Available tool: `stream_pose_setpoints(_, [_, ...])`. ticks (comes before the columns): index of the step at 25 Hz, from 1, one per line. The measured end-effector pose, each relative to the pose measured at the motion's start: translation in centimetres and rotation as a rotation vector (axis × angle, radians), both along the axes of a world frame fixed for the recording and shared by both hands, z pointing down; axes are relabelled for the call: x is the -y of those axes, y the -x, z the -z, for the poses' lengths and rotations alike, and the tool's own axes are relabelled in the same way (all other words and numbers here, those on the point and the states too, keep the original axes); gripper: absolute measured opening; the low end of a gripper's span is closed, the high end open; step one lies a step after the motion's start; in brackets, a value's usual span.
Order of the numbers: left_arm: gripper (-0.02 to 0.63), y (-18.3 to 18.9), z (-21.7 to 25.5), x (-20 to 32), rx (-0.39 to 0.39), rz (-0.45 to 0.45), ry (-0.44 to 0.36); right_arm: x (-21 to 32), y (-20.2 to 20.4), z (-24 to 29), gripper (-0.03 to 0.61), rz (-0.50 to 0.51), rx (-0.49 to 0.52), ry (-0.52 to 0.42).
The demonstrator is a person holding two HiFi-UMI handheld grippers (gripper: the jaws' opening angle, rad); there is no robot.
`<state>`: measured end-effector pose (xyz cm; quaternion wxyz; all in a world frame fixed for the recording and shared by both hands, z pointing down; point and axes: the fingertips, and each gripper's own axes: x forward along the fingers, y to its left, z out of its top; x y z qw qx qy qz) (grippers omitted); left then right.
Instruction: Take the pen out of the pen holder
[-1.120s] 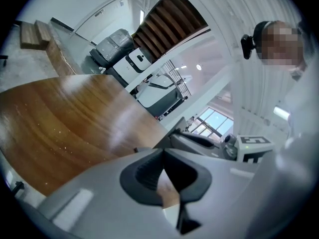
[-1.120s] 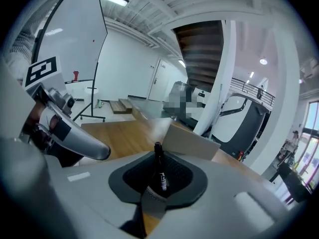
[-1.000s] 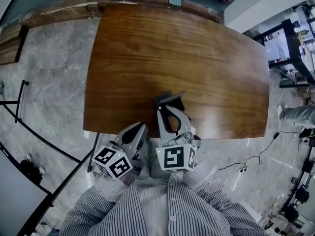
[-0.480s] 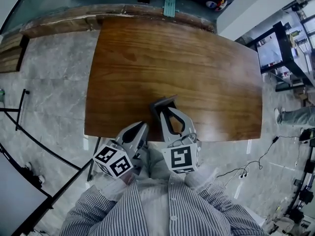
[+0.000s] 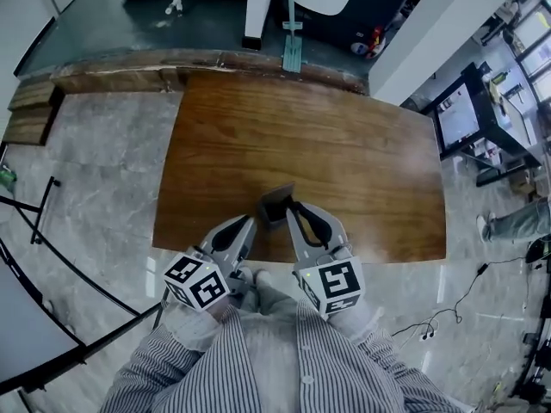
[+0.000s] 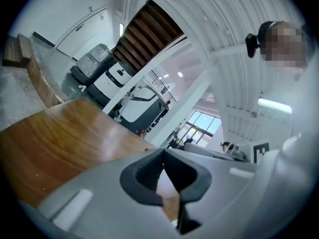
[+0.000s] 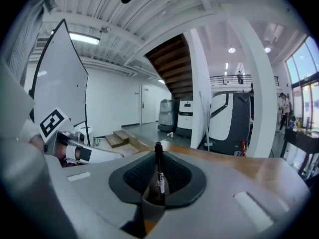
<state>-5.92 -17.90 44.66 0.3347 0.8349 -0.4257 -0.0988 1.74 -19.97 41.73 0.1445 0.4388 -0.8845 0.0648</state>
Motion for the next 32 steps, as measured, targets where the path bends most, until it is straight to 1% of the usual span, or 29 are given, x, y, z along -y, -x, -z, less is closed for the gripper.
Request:
stream_pose_setpoints(3, [0.008,-0.7,0.8,-0.6,0.021,-0.019,-0.015,-0.7,-0.7,0.6,0.044,-0.011,0.088,0.034])
stream_pose_setpoints(6, [0.008,-1.4,1.0,-1.0,0.033,-0.041,-0.024,-1.1,-1.6,0.9,0.043,-0.034,0.162,0.047])
stream_pose_setpoints(10, [0.008,-2.9,1.0,-2.0,0.072,-0.085,-0.038,-1.7,-2.3,0.9,0.044,-0.05,0.239,0.08])
stream_pose_setpoints(16, [0.008,-3.3,0.9,-2.4,0.108,-0.09,-0.035,-2.3,-2.5,1.0,0.044,-0.049,0.321,0.116])
stream_pose_setpoints(24, [0.008,-3.5,0.6,-2.9,0.08,-0.076,-0.012,-3.6,-2.6,0.5,0.044,-0.025,0.335,0.145])
stream_pose_setpoints(29, [0.008,-3.7,0.4,-3.1,0.093,-0.085,0.001,-4.1,-2.7,0.5,0.044,-0.02,0.321,0.134])
stream_pose_setpoints(32, [0.008,-3.8,0.1,-3.3,0.083,-0.091,0.019,-4.0,-3.0,0.8,0.044,-0.025,0.319,0.121])
